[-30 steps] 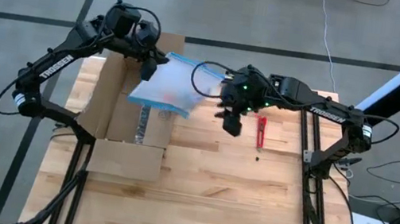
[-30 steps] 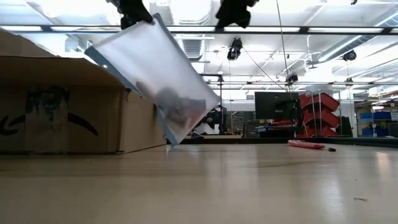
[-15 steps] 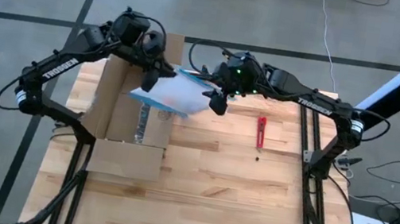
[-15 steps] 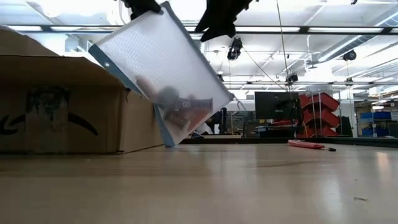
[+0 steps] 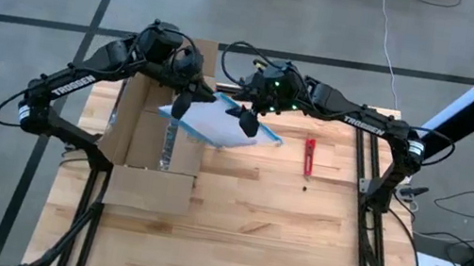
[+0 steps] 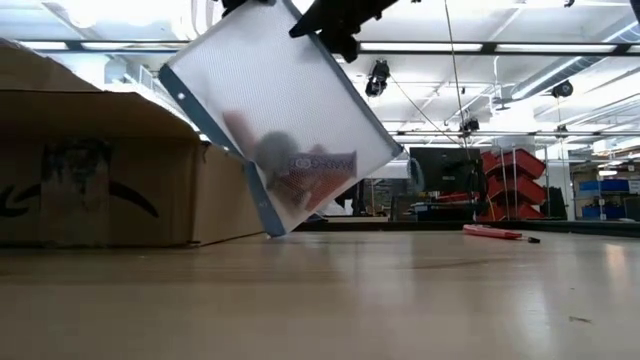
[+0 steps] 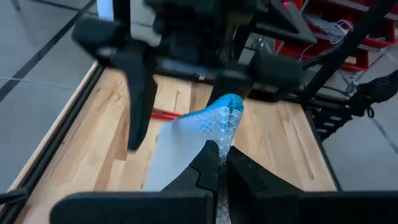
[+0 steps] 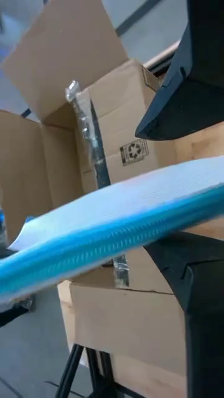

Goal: Unpack boxes
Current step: Remove the brown chocolate bar from the box

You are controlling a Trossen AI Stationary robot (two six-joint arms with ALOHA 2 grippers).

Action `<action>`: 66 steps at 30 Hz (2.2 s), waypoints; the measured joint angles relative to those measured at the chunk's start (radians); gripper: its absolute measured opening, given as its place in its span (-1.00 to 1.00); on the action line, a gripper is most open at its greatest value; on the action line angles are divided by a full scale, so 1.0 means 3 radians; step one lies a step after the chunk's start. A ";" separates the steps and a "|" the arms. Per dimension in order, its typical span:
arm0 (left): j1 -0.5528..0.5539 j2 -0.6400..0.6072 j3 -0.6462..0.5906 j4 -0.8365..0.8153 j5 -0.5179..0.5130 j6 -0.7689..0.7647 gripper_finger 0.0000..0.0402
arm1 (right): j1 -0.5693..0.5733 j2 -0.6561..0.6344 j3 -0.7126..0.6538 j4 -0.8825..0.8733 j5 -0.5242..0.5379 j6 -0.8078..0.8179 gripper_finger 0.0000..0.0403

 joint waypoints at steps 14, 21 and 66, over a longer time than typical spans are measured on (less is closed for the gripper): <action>-0.0188 0.0243 -0.0001 0.0160 0.0027 -0.0112 -1.00 | 0.0002 0.0040 0.0000 -0.0027 -0.0077 -0.0196 -0.96; -0.0186 0.0244 0.0000 0.0175 -0.0027 -0.0200 -0.94 | -0.0001 -0.0071 0.0006 -0.0544 -0.0028 -0.0257 -0.99; -0.0182 0.0212 0.0047 0.0182 -0.0262 -0.0366 -0.12 | 0.0263 -0.0652 -0.0532 -0.2627 0.0709 -0.0127 -1.00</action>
